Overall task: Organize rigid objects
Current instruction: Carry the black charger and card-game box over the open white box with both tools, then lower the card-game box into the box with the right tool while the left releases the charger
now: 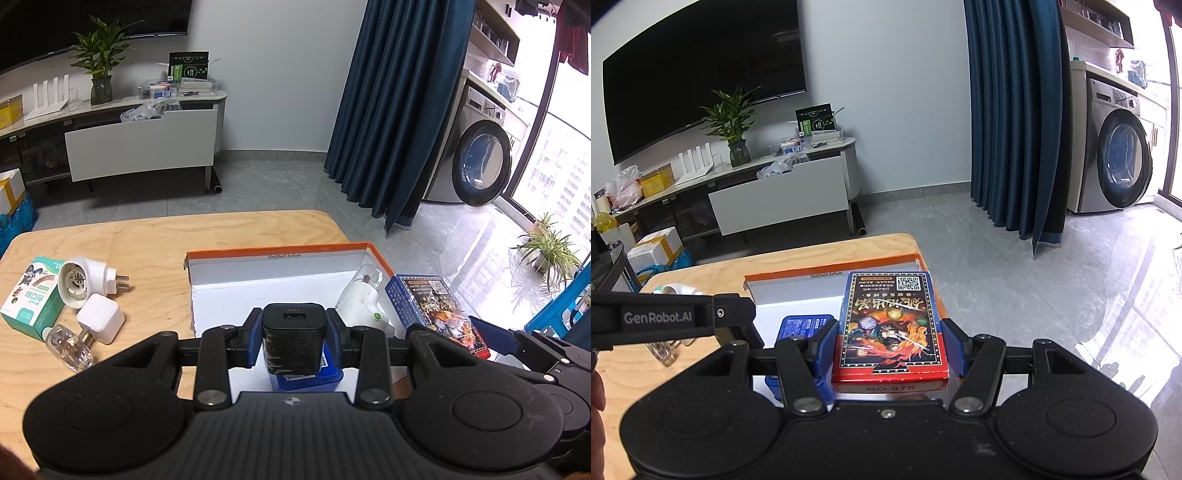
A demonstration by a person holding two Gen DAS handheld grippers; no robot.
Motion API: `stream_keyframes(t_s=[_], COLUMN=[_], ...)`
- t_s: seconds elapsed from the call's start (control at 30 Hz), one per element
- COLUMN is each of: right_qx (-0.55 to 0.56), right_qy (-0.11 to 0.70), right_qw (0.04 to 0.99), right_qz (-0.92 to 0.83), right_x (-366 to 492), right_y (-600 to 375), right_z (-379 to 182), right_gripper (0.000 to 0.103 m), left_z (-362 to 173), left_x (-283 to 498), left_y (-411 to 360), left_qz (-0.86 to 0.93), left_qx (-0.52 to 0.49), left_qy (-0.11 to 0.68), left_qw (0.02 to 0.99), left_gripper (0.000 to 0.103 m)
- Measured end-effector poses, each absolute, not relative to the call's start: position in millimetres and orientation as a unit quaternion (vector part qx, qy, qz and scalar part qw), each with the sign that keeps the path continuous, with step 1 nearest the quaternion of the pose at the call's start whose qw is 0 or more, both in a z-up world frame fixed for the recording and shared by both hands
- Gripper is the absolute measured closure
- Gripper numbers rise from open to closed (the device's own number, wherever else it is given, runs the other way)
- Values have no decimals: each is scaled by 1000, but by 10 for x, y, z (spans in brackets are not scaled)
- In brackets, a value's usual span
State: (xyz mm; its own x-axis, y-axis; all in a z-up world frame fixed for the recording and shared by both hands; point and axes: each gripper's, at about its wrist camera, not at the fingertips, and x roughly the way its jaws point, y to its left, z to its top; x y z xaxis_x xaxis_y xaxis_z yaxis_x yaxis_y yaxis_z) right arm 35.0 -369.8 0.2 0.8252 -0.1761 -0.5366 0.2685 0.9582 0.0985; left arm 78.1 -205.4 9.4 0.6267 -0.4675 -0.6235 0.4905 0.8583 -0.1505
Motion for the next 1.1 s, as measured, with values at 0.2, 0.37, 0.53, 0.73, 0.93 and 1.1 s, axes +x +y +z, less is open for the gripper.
stream_keyframes(t_s=[0.2,0.37,0.53,0.73,0.93,1.1], right_qx=[87,91,91,98,92,97], right_qy=[281,285,287,287,292,283], right_qw=[949,947,947,946,947,948], right_qz=[-114,-113,-113,-116,-95,-107], right_x=[400,423,450,497,520,433], right_y=[-3687,-3697,-3693,-3686,-3685,-3700], right_z=[-41,-78,-90,-116,-130,-83], right_gripper=[32,32,32,31,26,25], left_z=[73,63,46,21,11,-28], left_x=[824,844,873,937,1031,1120], left_y=[-2036,-2046,-2090,-2162,-2244,-2359], left_qz=[-265,-266,-271,-276,-279,-286], left_qx=[17,18,20,21,23,26], left_qy=[343,344,345,346,347,352], left_qw=[901,900,898,896,895,891], left_gripper=[67,67,67,67,67,67])
